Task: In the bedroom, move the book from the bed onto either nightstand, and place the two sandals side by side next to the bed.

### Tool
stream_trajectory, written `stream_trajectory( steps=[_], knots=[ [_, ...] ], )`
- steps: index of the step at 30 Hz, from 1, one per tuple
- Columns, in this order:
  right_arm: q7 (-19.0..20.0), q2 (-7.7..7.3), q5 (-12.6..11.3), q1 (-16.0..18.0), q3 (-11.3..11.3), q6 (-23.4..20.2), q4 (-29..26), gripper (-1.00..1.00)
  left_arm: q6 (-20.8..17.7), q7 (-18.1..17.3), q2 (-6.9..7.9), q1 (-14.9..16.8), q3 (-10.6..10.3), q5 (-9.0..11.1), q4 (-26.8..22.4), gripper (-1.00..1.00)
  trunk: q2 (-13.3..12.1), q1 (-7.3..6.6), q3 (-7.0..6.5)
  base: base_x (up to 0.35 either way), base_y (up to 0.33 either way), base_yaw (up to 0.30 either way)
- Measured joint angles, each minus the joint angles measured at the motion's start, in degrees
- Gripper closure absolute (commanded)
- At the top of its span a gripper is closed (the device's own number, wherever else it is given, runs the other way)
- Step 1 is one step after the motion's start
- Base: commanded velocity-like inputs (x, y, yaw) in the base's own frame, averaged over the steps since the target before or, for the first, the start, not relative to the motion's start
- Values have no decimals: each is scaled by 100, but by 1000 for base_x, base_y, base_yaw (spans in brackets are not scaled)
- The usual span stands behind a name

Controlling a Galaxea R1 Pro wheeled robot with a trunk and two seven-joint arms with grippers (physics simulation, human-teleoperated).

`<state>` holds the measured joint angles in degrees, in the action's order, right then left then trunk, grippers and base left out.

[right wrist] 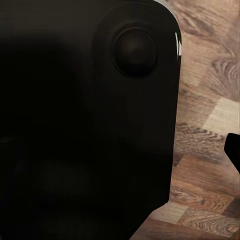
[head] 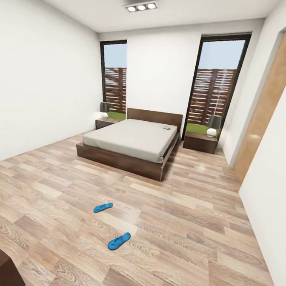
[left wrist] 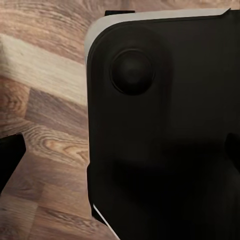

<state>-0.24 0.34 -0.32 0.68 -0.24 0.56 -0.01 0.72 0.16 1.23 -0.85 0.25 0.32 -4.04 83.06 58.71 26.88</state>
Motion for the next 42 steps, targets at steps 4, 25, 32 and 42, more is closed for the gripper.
stream_trajectory(
  steps=[4, 25, 32, 42],
  knots=[
    [0, 0, 0, 0, 0, 0, 0, -100, 0, 0, 0, 0, 0, 0, 0, -100, 0, 0, 0, 133, 0, 0],
    [0, 0, 0, 0, 0, 0, 0, -100, 0, 0, 2, 0, 0, 0, 0, -100, 0, 0, 0, 134, 0, 0],
    [0, 0, 0, 0, 0, 0, 0, -100, 1, 0, 3, 0, 0, 0, 0, -100, 0, 0, 0, 136, 0, 0],
    [0, 0, 3, 0, 0, 0, 0, -100, 0, 0, 7, 0, 0, 0, 0, -100, 0, 0, 0, 140, 0, 0]
  ],
)
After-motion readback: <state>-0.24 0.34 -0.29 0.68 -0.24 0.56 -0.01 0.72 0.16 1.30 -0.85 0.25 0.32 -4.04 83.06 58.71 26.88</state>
